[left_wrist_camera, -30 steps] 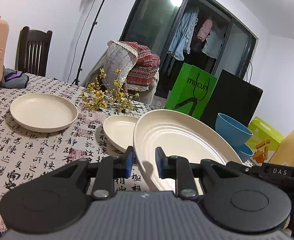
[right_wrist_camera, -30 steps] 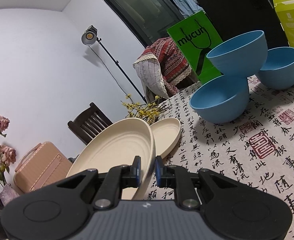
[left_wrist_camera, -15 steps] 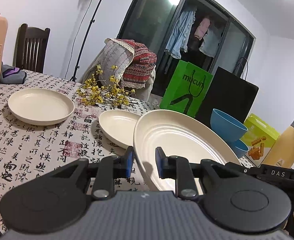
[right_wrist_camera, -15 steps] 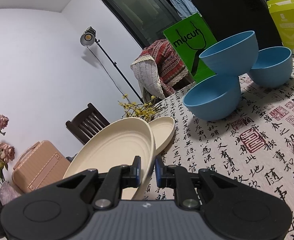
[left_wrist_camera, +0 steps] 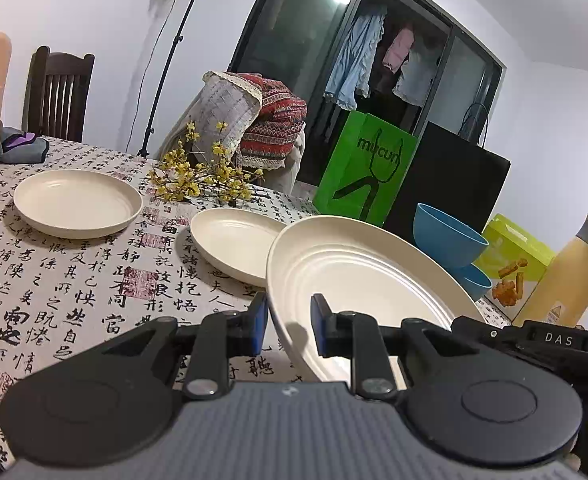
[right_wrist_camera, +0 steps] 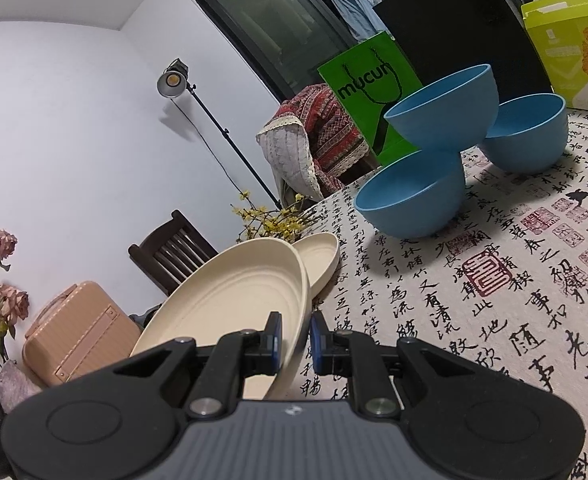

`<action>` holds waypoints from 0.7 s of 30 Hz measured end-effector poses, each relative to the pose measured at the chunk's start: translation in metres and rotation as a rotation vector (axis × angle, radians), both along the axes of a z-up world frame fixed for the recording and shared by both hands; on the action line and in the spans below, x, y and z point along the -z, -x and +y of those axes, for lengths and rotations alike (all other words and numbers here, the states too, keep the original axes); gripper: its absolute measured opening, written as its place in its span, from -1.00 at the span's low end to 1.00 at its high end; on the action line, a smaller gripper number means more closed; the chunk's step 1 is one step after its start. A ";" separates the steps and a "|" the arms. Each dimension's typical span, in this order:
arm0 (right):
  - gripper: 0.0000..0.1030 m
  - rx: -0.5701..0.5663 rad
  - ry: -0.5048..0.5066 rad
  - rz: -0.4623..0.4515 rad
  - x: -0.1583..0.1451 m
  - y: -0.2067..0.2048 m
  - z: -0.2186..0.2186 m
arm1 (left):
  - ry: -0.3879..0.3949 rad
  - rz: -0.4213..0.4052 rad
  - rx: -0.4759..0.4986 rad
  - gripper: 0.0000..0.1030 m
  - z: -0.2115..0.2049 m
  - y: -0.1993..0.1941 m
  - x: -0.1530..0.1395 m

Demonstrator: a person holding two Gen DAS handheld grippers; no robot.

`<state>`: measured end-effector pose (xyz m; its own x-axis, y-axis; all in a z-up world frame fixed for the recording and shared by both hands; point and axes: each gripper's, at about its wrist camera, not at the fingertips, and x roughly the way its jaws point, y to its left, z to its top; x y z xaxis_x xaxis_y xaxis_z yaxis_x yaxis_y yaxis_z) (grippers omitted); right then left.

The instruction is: Organize plates and bowls

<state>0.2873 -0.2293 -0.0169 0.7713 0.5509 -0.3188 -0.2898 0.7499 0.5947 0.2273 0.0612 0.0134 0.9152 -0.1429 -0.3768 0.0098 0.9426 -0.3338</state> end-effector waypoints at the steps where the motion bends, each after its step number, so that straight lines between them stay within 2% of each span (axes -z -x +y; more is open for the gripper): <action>1: -0.71 0.000 0.000 0.000 0.001 0.001 -0.001 | 0.000 0.001 0.001 -0.56 -0.001 0.000 0.001; 21: -0.72 0.032 -0.011 0.017 0.012 0.017 -0.023 | -0.020 0.025 0.026 -0.56 -0.024 0.007 0.011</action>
